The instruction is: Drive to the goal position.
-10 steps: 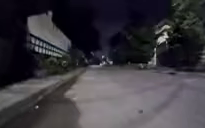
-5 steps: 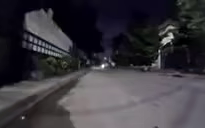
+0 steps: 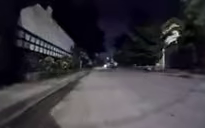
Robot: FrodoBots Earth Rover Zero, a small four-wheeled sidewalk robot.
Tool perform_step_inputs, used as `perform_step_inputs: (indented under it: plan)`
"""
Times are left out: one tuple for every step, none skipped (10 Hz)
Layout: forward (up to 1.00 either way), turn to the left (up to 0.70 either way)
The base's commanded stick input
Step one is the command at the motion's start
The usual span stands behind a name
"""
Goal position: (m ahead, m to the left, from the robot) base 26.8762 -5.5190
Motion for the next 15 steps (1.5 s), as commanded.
perform_step_inputs:
  plan:
    - [0.7,0.0]
    - [0.7,0.0]
    - [0.7,0.0]
    - [0.7,0.0]
    - [0.7,0.0]
    - [0.7,0.0]
    - [0.7,0.0]
    - [0.7,0.0]
    - [0.7,0.0]
    - [0.7,0.0]
    - [0.7,0.0]
    - [0.7,0.0]
    - [0.7,0.0]
    - [0.7,0.0]
    - [0.7,0.0]
